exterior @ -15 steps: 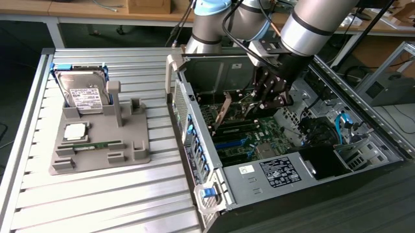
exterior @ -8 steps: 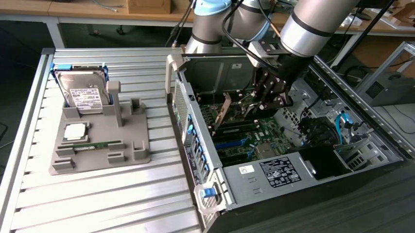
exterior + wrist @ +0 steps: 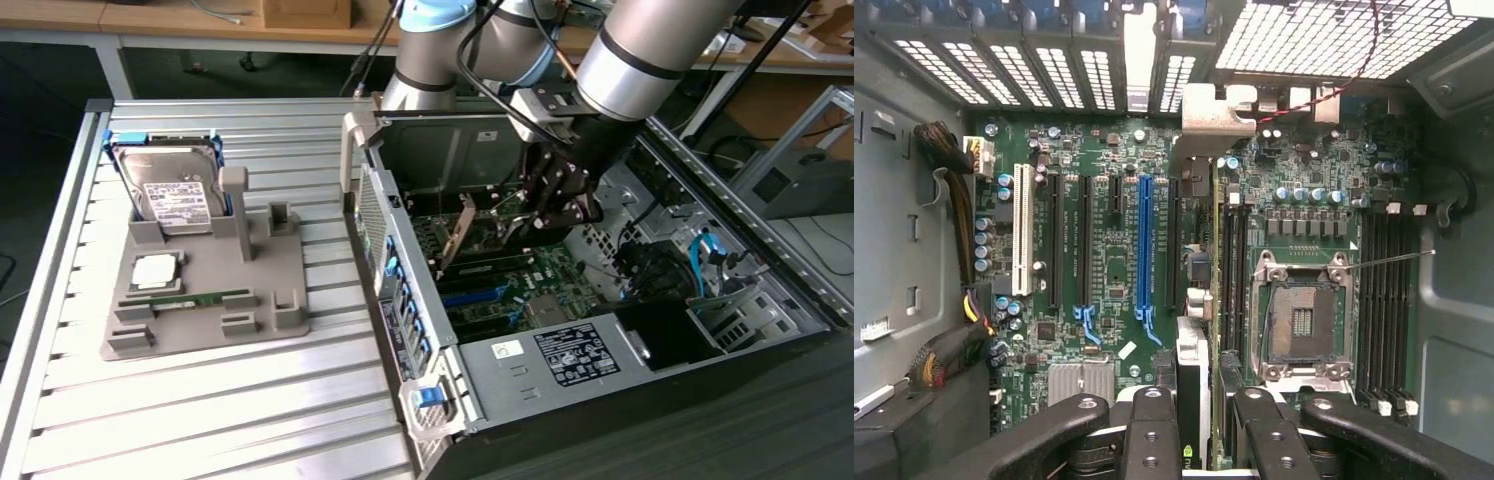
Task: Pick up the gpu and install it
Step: 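Insert the gpu into the slot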
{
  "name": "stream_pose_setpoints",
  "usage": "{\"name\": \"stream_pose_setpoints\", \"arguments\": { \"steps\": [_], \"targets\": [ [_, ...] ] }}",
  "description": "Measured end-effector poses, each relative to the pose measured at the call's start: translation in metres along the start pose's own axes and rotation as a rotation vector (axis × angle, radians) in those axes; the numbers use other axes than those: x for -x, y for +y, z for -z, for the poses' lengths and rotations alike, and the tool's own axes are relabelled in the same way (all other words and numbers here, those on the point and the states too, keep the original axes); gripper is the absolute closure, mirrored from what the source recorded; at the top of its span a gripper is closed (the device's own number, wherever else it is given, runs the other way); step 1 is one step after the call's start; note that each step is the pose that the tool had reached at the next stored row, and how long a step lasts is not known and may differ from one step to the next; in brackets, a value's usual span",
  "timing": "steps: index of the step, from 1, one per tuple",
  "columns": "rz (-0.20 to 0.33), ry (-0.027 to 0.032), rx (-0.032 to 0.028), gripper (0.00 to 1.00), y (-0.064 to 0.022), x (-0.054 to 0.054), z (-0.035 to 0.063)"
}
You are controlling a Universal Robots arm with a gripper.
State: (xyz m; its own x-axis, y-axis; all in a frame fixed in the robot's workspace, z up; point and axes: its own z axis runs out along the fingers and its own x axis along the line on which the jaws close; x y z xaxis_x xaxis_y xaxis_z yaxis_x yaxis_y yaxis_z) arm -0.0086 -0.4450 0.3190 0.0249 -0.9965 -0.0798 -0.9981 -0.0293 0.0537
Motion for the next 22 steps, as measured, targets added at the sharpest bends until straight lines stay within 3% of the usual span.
{"name": "stream_pose_setpoints", "arguments": {
  "steps": [22],
  "targets": [
    [0.000, 0.0000, 0.0000, 0.73, 0.0003, -0.0054, -0.0031]
  ]
}}
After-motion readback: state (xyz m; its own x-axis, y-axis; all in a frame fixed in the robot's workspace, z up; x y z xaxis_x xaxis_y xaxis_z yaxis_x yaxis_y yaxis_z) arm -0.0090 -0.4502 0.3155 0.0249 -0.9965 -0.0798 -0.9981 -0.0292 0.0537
